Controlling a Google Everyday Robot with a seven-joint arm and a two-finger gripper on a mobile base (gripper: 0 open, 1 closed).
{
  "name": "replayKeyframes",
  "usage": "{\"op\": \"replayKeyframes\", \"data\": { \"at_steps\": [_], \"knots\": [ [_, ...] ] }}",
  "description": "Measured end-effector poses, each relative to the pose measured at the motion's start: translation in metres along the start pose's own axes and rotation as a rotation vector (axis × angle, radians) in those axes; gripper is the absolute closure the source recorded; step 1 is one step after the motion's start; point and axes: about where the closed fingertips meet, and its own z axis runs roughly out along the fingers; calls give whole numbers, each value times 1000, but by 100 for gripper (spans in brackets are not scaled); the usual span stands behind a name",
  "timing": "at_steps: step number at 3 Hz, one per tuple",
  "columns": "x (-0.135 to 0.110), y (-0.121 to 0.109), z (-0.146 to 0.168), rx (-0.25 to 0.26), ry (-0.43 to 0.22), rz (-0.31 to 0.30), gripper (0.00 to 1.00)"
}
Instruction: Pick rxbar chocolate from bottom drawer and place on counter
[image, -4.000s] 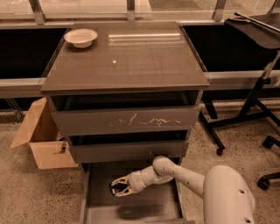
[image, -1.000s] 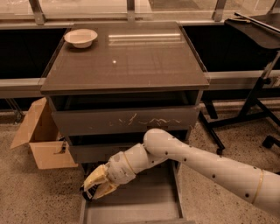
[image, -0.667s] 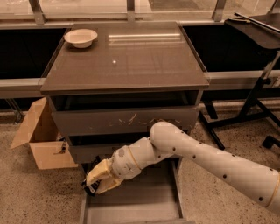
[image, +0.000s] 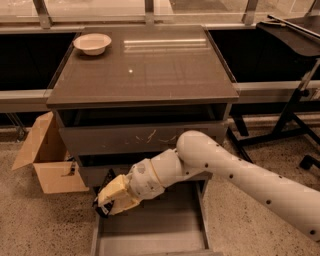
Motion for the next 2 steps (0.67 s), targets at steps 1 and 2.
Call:
{"op": "replayKeyframes", "data": {
  "at_steps": [1, 2],
  "knots": [
    [-17, -44, -31, -3, 59, -110, 100],
    [-25, -79, -69, 2, 115, -195, 100]
  ]
}}
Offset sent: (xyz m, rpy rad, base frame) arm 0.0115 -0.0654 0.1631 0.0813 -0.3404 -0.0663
